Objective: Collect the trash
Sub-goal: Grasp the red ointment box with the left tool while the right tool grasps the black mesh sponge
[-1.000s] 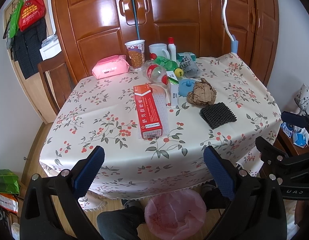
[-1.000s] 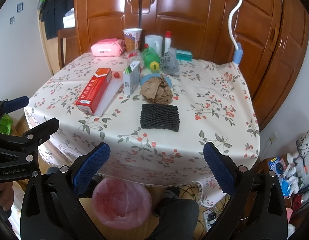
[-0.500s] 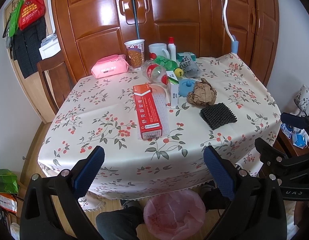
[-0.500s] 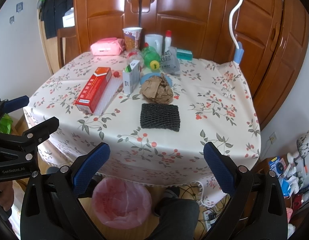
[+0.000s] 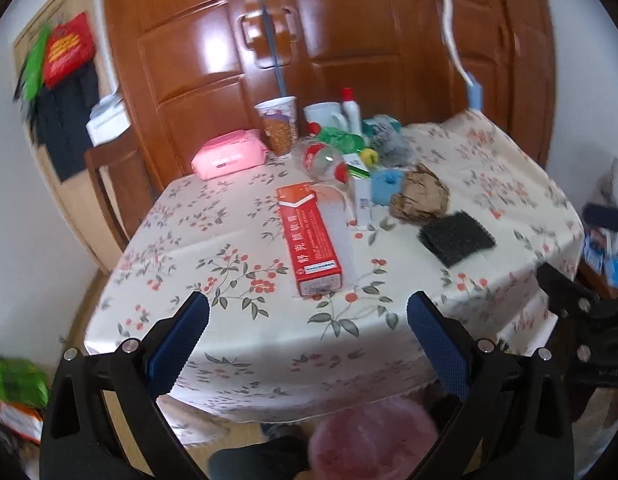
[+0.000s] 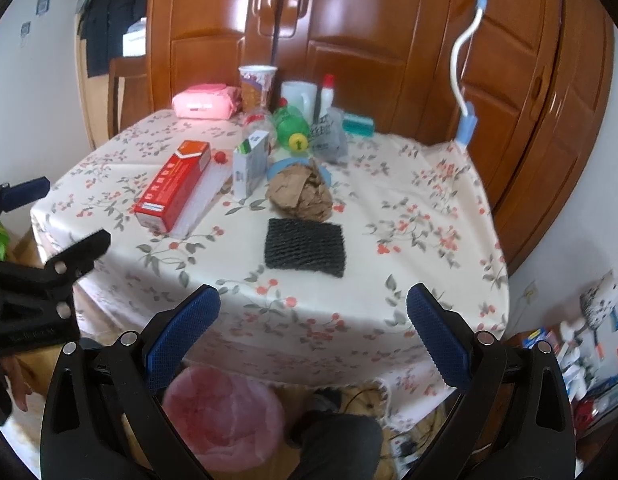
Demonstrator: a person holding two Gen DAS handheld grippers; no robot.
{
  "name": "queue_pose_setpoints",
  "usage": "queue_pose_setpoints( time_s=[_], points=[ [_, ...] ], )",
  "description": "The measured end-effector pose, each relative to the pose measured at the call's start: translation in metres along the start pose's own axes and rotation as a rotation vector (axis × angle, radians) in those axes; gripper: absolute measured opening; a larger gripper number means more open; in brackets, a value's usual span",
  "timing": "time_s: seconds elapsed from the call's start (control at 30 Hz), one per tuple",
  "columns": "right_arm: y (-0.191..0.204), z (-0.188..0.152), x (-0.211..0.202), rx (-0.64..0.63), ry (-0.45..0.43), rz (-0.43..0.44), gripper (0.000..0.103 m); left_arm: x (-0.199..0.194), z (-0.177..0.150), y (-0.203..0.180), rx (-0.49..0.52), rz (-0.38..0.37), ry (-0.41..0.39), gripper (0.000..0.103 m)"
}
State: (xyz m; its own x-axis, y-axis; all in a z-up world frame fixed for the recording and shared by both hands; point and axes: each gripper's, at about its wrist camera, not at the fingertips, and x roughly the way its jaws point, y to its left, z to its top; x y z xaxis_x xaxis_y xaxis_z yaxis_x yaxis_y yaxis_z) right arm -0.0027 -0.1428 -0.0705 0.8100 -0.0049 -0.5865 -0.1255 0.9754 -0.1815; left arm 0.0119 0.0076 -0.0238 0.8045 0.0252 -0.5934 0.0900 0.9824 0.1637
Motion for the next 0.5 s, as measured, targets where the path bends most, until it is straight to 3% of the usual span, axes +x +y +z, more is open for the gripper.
queue_pose_setpoints(
  time_s=[0.13,0.2,0.27,0.33,0.5],
  points=[
    [-0.006,-0.002,0.014,0.02,0.034,0.064,0.097,0.015,-0.002,0.005,0.019,0.048,0.02,0.098],
    [-0.01,-0.004,0.022,0.042,0.04,0.097,0.097,0.028,-0.002,0.0,0.101,0.092,0.065,0.098],
    [-0.015,-0.004,0.031,0.074,0.048,0.091,0.097,0.035,0.0,0.003,0.087,0.012,0.074,0.098],
    [-0.019,-0.004,0.041,0.092,0.045,0.078,0.097,0.046,0.004,0.014,0.006,-0.063,0.093,0.098],
    [-0.023,0.002,0.063,0.097,0.039,0.063,0.097,0.077,0.026,0.021,-0.044,-0.015,0.06,0.098]
  ],
)
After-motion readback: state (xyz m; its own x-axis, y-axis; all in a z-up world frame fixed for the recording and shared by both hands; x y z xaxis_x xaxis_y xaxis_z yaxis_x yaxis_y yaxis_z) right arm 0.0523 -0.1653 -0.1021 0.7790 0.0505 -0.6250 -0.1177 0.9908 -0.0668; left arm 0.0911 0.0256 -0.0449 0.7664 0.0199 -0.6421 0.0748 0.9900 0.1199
